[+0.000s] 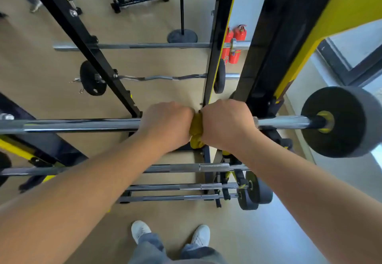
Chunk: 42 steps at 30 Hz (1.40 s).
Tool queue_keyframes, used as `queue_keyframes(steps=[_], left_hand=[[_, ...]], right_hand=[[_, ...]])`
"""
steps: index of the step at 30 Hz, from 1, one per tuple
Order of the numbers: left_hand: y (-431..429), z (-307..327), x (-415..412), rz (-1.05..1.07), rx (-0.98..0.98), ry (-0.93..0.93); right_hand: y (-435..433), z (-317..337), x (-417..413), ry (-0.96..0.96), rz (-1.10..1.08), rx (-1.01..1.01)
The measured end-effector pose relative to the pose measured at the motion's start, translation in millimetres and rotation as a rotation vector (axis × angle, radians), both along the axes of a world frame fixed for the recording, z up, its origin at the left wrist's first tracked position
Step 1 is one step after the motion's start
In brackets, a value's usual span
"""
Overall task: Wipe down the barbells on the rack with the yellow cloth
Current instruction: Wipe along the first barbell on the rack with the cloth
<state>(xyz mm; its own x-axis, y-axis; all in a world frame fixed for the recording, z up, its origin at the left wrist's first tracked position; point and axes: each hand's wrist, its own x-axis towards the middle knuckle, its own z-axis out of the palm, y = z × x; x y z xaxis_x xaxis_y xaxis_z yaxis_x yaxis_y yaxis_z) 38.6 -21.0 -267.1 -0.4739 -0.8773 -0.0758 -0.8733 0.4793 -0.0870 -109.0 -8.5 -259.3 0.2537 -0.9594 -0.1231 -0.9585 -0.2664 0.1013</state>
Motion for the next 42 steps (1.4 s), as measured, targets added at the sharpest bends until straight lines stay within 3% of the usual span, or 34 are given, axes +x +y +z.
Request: queue_keyframes(steps=[2, 3, 6, 10, 12, 16, 18, 20, 24, 26, 28, 31, 33, 35, 38, 40, 42], left_hand=[[20, -23, 18, -0.091, -0.311, 0.098], [23, -31, 28, -0.13, -0.361, 0.133], [23, -30, 50, -0.144, -0.399, 0.21], [18, -19, 58, -0.049, -0.303, 0.156], [18, -15, 54, -0.006, -0.274, 0.126], [17, -11, 50, 0.034, -0.241, -0.016], [16, -8, 48, 0.053, -0.196, -0.043], [15, -5, 47, 0.05, -0.159, -0.059], [10, -2, 51, 0.026, -0.129, 0.068], [10, -2, 51, 0.032, -0.114, 0.076], [13, -3, 50, 0.041, -0.113, 0.043], [13, -1, 48, 0.079, -0.146, 0.02], [12, -1, 48, 0.091, -0.122, 0.006], [11, -4, 49, 0.065, -0.124, 0.018], [4, -4, 50, 0.064, -0.073, 0.039], [1, -1, 49, 0.056, -0.002, 0.029], [1, 1, 48, 0.056, 0.03, 0.018]], right_hand=[[-3, 6, 6, -0.024, -0.004, 0.064], [-5, 7, 11, -0.03, 0.003, 0.069], [0, -1, 30, -0.026, 0.03, -0.048], [12, -24, 47, -0.005, 0.071, -0.359], [7, -12, 47, -0.011, 0.027, -0.172], [-34, 30, 52, -0.124, -0.035, 0.638], [-42, 42, 54, -0.142, -0.062, 0.876], [-38, 36, 56, -0.064, -0.011, 0.736], [5, -18, 59, 0.053, 0.005, -0.196], [13, -28, 61, 0.084, 0.029, -0.394], [1, -15, 63, 0.066, 0.013, -0.149], [-32, 22, 62, -0.063, 0.012, 0.511], [-44, 34, 62, -0.063, 0.029, 0.7], [-35, 25, 61, -0.038, 0.034, 0.557], [-1, -16, 65, 0.028, -0.033, -0.139], [11, -41, 64, -0.033, -0.027, -0.47], [11, -44, 66, -0.041, -0.007, -0.557]])
